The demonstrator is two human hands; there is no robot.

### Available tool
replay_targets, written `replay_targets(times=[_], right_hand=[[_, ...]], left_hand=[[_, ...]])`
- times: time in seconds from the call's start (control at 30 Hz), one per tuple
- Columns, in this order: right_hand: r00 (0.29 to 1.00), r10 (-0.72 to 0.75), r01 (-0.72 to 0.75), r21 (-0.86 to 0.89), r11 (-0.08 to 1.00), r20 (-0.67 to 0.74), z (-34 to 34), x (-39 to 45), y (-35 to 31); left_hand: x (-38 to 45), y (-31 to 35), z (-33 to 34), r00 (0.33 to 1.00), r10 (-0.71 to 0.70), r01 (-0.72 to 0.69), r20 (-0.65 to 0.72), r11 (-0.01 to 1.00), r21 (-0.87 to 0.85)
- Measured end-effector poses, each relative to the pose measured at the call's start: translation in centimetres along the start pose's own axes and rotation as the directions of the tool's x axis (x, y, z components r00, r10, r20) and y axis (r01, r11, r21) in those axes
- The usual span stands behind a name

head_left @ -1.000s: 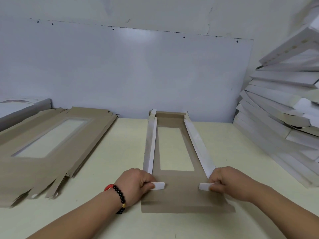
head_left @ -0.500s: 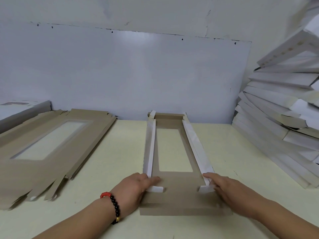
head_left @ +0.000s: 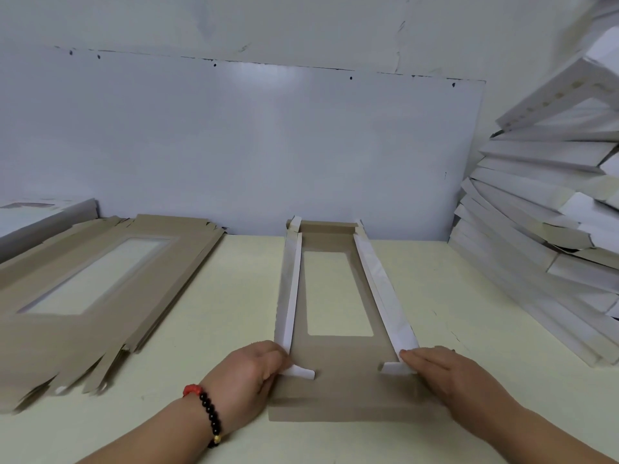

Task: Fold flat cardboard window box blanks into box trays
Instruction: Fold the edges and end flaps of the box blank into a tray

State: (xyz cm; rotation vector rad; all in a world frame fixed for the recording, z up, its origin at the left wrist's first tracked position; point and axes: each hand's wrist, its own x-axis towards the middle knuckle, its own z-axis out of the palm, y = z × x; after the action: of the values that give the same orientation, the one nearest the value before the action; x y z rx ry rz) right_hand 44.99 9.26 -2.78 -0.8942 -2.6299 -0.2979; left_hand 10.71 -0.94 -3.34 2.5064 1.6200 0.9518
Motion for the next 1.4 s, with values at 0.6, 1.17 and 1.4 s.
replay_targets(times=[0.6,1.17,1.4], right_hand=[[0.997,-0.036,0.043,0.101,0.994,-0.068,-0.8,-0.1,0.8],[0.793,0.574,-0.563,0.605,0.563,0.204,0.5,1.7,0.2],[0.792,0.579,-0.556,0.618,0.556,0.193,0.9,1.8,-0.4]], left_hand=[[-0.7,-0.1,-0.2,0.999,-0.032,0.032,-0.02,0.999,0.0],[2.6,1.1,1.3,0.851,-0.526,0.505,0.0,0.817,-0.278],[3.3,1.1,1.9,0.849,-0.529,0.516,0.007,0.826,-0.225]])
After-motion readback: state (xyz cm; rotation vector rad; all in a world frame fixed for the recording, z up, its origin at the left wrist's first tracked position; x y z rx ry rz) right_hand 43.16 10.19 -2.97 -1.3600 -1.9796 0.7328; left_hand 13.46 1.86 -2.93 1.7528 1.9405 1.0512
